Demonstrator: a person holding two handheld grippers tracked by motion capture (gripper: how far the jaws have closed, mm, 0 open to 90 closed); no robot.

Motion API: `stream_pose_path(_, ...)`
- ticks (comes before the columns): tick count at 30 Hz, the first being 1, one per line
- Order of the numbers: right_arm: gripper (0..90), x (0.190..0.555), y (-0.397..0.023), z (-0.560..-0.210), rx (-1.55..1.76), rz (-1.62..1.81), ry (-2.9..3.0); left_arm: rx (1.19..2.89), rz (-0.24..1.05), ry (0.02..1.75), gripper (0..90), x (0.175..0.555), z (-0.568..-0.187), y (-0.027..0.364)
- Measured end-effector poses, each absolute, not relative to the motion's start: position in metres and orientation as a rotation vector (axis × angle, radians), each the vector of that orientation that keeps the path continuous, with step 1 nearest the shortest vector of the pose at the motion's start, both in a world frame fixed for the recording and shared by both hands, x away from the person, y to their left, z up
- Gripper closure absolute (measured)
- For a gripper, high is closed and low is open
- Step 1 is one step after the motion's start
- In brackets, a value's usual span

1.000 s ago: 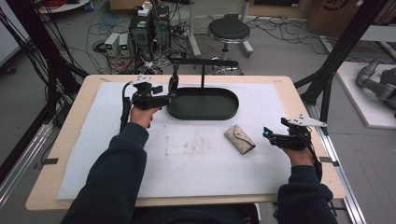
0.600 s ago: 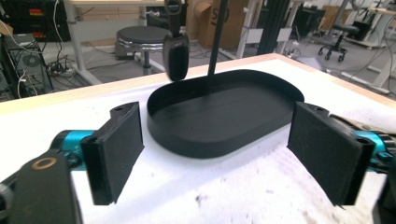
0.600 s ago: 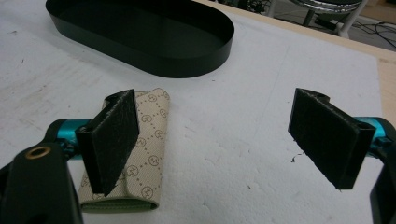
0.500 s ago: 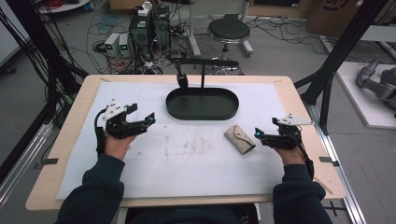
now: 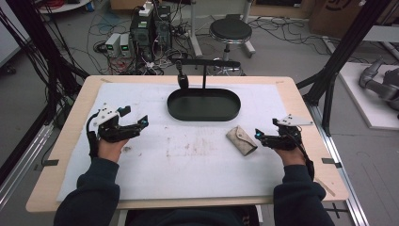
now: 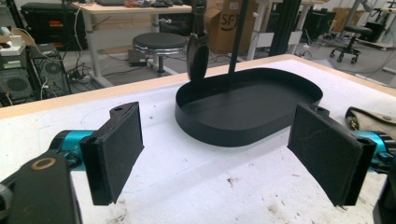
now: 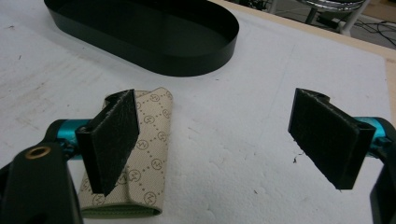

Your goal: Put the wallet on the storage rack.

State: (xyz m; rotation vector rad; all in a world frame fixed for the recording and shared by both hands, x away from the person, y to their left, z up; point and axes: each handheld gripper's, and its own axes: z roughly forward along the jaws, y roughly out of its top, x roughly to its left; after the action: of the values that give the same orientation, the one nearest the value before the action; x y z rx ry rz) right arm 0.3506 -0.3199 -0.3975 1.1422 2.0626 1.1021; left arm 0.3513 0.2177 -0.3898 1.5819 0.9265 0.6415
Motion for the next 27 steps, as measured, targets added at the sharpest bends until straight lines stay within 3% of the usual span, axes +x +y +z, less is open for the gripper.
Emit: stream_pose_path(27,16.6,0.355,-0.28,-0.42,1.083,1.046,2.239,1.585,0.604,0.953,17.7,0.347,-0.4,0.224)
